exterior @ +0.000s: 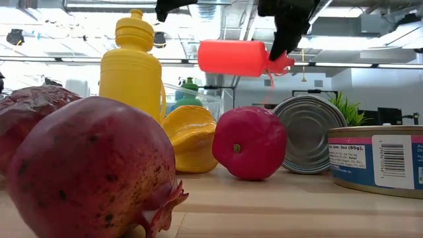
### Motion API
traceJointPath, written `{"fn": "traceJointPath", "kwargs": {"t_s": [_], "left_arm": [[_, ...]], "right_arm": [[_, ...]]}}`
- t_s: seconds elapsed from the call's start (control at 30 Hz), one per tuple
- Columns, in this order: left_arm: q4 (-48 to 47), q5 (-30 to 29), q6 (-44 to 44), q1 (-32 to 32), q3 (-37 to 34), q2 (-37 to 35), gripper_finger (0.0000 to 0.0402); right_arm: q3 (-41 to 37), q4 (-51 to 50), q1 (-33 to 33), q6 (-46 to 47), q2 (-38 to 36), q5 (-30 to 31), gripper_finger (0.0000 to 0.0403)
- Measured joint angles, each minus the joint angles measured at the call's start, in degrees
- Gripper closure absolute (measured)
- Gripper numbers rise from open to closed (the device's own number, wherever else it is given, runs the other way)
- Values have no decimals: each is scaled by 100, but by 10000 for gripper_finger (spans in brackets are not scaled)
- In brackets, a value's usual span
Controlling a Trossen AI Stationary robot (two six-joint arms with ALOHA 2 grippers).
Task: Pick & Place Food Item
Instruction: Put the orange water bottle into the left transparent bin
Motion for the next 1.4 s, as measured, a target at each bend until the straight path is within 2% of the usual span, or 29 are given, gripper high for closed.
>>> {"fn": "traceJointPath", "kwargs": {"t_s": [0.2,0.4,0.67,0.73,0.83,1.03,1.2,1.4], "left_arm": [[-422,-15,238,-228,3,74,166],[-605,-311,153,-482,2,263,166],[-397,-496,-97,-562,4,171,166],[-401,-502,-103,-562,4,128,167],[-350,-506,-104,-560,4,101,166],[-442,-501,-106,-560,7,57,169],[-635,-430,-419,-560,4,55,170],[-916,108,-739,-560,2,109,170]], "right_arm": [[13,-268,158,39,144,18,206],[41,-1136,408,137,570,-8,208],[1535,-3599,797,331,1225,-7,208],[1834,-3613,875,490,1277,-95,208],[1969,-3585,916,771,1197,-744,208],[1974,-3463,979,874,1369,-776,204],[1939,-3623,935,186,1997,-180,205],[1930,-3652,1192,-791,2512,1613,200]]}}
